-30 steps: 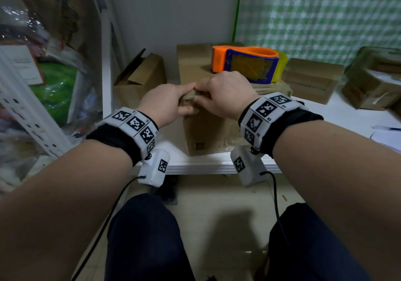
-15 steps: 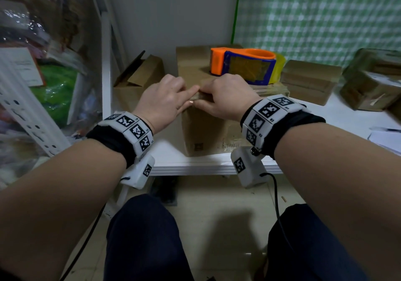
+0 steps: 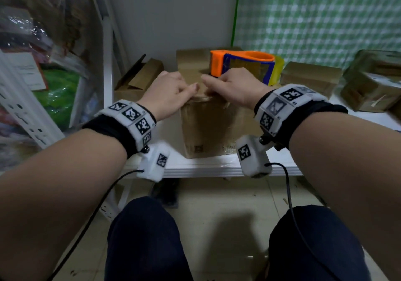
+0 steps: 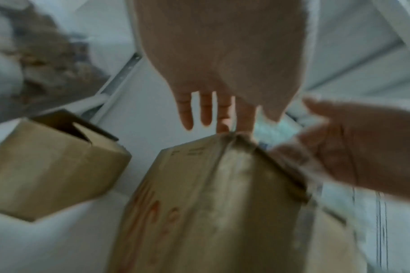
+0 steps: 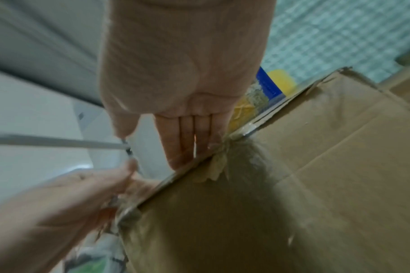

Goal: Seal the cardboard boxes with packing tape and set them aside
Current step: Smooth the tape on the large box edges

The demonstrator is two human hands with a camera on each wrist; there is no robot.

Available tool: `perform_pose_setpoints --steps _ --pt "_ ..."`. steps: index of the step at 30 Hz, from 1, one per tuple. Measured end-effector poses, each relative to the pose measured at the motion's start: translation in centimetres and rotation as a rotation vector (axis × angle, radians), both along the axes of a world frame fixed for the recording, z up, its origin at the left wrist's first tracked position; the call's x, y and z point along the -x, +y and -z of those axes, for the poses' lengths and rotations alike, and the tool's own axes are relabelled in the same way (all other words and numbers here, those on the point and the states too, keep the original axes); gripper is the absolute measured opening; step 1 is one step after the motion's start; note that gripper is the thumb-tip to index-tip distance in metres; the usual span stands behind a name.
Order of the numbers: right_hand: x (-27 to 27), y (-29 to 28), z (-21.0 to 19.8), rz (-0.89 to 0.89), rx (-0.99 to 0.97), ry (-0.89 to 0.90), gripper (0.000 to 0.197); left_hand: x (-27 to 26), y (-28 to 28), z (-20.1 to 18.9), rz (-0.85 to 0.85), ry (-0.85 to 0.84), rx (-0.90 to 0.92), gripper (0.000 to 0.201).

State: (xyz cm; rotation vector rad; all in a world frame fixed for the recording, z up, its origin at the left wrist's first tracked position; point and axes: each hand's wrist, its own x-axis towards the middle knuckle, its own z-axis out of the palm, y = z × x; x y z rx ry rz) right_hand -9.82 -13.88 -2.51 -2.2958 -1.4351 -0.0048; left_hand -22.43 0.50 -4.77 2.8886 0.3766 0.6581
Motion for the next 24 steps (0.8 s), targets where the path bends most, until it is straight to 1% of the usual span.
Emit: perform_pose_setpoints --steps 1,3,5,6,14,19,24 --pt "-0.3 0.0 -0.2 0.016 -0.007 -0.011 0.064 -0.6 -0.2 -0.3 -0.030 -0.008 0.074 0.043" --pt "-1.0 -0.3 -0.4 0.024 0.007 -0.051 0.051 -1.6 -0.2 -0.5 -0.054 -0.031 0.224 0.036" --pt "-1.6 -0.8 -0.5 0.030 0.042 -0.064 0.038 -2.4 0.0 -0.4 -0.069 -0.068 0.322 0.037" --pt "-1.8 -1.0 -0.5 0.030 0.053 -0.062 0.035 -2.7 0.0 -0.2 -0.076 -0.076 0.338 0.038" --pt "-2.5 -1.1 0.9 0.086 0.033 -0.081 0.047 -3.1 0.1 0.9 -0.046 -0.067 0.158 0.047" --pt "-2.7 -1.0 1.6 0.092 -0.017 -0.084 0.050 -2.9 0.3 0.8 0.027 0.007 0.044 0.047" --pt "-2.7 -1.0 1.9 0.097 -0.028 -0.103 0.051 -2.7 0.0 0.7 0.015 0.070 -0.003 0.047"
